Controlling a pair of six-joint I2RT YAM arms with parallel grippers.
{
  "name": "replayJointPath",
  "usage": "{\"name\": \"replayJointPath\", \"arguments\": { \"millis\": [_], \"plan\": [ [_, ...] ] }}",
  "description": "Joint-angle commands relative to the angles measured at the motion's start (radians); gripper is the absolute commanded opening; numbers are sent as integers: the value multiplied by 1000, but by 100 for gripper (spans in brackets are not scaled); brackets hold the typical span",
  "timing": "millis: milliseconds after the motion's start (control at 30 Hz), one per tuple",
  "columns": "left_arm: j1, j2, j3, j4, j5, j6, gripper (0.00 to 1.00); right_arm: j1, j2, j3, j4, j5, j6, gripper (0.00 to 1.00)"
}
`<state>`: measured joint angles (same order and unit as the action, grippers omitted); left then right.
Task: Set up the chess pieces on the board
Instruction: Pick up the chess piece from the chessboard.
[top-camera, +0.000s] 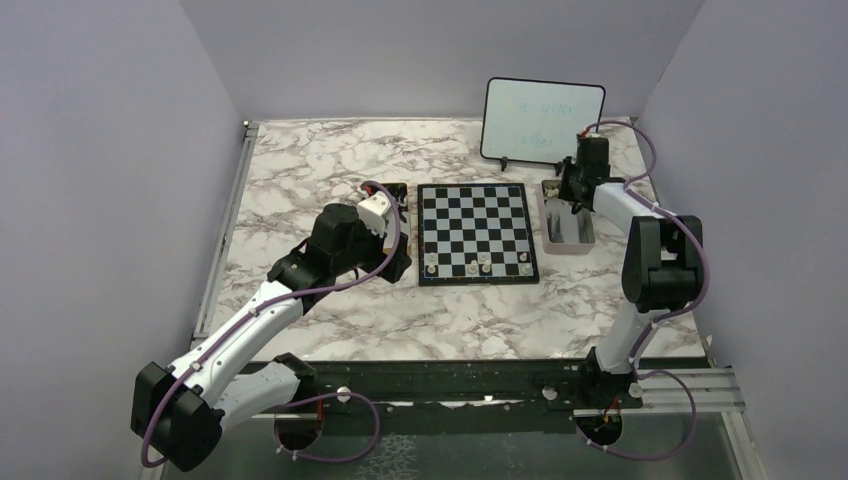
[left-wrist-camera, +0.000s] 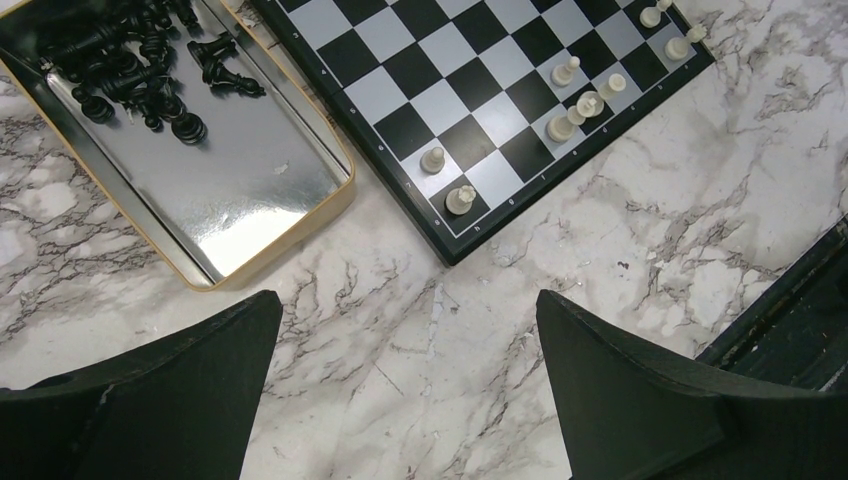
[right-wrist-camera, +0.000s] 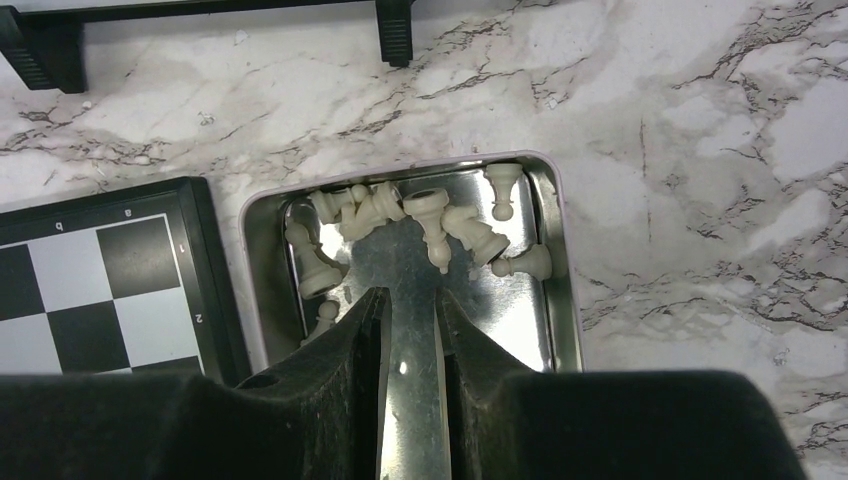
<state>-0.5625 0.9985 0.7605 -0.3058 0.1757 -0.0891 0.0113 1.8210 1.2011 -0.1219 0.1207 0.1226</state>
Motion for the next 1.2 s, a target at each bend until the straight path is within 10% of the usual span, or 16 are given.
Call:
{"name": "replayJointPath", "arguments": {
  "millis": [0,400,1167],
  "plan": [
    [2,-15,-6,28,27,-5,98,-5,-39,48,-62,-17,32,27],
    [2,-27,-4,27,14,-5,97,31,-328,-42,-269,-207,76,27],
    [2,-88,-22,44,-101,-35,91,611,-470,-325,-248,-63,167,37]
  ]
}}
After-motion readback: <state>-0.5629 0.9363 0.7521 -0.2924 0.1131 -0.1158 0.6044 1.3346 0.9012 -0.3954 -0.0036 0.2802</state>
